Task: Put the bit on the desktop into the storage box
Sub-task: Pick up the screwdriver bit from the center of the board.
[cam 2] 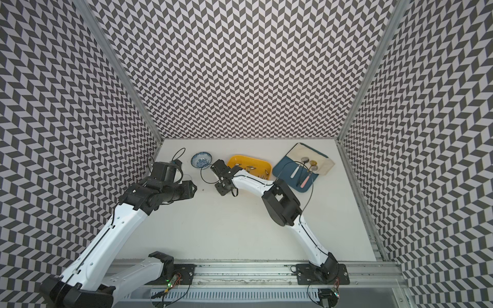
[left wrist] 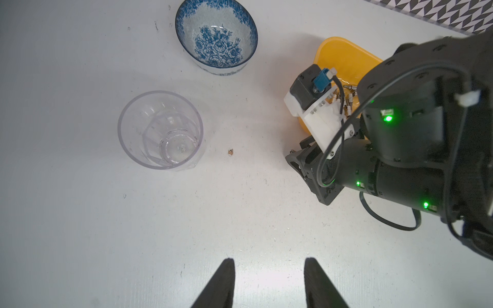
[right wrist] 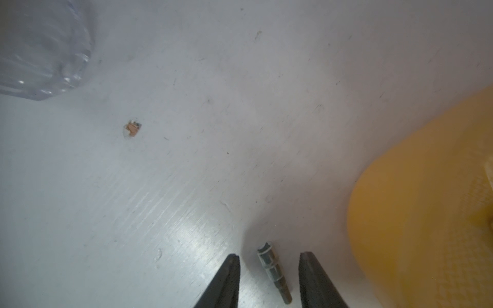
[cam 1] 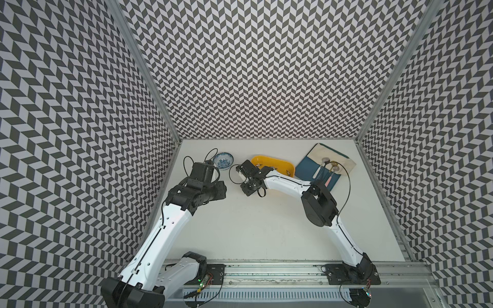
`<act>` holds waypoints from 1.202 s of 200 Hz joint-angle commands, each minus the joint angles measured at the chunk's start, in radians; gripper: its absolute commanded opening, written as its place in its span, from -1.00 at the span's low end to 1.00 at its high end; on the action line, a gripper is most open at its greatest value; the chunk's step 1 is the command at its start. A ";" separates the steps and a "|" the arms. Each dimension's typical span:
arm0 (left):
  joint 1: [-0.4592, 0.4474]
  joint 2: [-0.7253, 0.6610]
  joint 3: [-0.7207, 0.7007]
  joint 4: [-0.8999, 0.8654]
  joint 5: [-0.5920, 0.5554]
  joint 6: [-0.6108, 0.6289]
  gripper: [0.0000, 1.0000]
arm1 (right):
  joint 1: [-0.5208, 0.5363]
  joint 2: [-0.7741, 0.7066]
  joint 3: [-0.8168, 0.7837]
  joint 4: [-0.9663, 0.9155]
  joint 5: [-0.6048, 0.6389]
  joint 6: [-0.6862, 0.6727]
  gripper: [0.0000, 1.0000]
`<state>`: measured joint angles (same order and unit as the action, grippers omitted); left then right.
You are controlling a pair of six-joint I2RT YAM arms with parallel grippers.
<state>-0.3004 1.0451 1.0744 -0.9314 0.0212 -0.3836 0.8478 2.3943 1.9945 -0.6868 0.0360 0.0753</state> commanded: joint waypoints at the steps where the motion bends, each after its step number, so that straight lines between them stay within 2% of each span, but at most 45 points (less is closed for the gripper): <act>1: 0.006 -0.019 -0.011 -0.013 0.009 0.009 -0.08 | -0.001 0.024 0.001 0.043 -0.002 -0.009 -0.19; 76: 0.007 -0.023 -0.016 -0.012 0.011 0.009 -0.07 | -0.001 0.043 -0.017 0.049 0.000 -0.017 -0.27; 157: 0.007 -0.020 -0.024 -0.004 0.016 0.011 -0.07 | 0.000 0.039 -0.036 0.038 0.019 -0.026 -0.45; 183: 0.008 -0.020 -0.025 -0.003 0.016 0.011 -0.07 | -0.001 0.036 -0.044 0.038 0.019 -0.027 -0.55; 240: 0.009 -0.018 -0.028 0.002 0.021 0.011 -0.07 | 0.000 0.025 -0.042 0.032 0.021 -0.028 -0.92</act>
<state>-0.2981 1.0409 1.0565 -0.9360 0.0288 -0.3832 0.8478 2.4096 1.9785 -0.6312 0.0521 0.0505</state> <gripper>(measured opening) 0.468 0.124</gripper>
